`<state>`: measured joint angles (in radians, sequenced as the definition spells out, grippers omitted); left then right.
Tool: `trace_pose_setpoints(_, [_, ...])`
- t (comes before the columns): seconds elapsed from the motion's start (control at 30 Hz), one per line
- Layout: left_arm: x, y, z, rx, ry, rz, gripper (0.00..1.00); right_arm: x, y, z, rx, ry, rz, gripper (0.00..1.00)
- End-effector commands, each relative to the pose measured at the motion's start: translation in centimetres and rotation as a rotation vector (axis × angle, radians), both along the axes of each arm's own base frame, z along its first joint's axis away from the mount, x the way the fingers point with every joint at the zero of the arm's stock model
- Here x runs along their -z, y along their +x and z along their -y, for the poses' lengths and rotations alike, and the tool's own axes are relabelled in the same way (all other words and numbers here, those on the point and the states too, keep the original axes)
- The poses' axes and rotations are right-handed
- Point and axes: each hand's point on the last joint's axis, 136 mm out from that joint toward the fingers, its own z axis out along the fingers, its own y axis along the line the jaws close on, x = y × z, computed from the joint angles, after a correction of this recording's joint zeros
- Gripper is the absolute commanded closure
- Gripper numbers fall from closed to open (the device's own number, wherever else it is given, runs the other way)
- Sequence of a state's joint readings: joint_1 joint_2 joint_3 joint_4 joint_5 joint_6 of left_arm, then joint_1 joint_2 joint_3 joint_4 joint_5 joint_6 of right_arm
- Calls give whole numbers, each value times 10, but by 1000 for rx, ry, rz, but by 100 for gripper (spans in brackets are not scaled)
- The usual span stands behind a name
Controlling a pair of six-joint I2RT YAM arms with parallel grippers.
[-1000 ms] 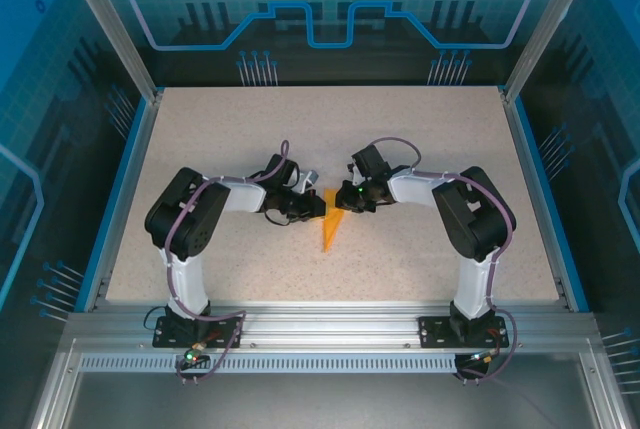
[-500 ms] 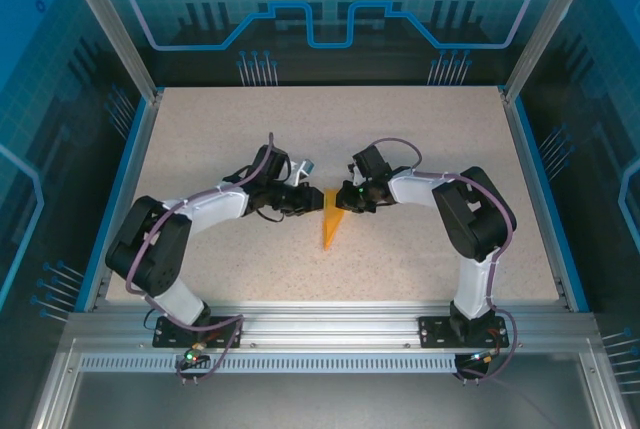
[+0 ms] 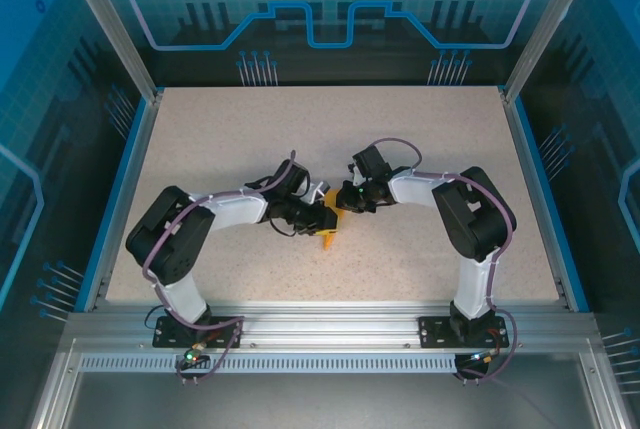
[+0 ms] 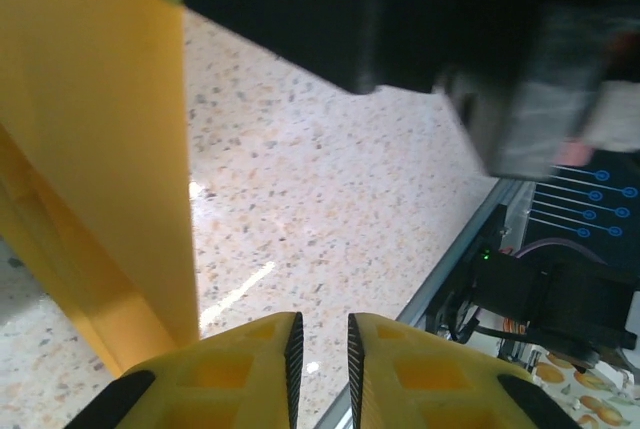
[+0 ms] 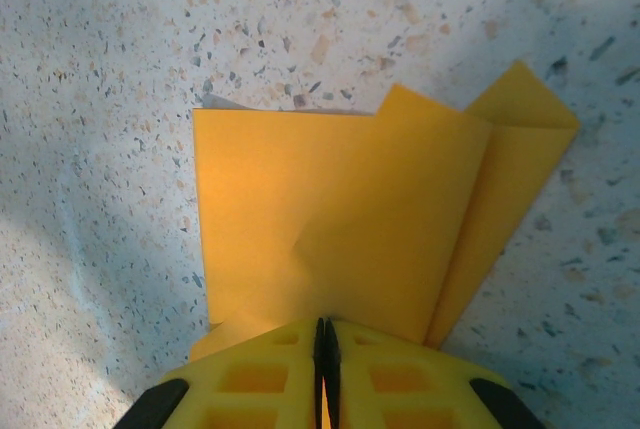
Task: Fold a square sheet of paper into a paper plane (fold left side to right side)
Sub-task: Fold the wing for the fifth time at the center of the table.
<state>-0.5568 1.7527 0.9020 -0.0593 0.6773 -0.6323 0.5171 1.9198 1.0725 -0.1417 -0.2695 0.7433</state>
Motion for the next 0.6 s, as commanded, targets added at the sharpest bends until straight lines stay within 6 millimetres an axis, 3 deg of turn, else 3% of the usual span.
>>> trace_pose_setpoints(0.0, [1,1,5,0,5,-18,77,36,-28,12,-10,-93,-121,87])
trace_pose_setpoints(0.3, [29,-6,-4,-8,78,-55,77,35,-27,13,-18,-106,-120,87])
trace_pose_setpoints(0.57, [37,-8,-7,-11,101,-60,77,35,-27,14,-22,-114,-123,87])
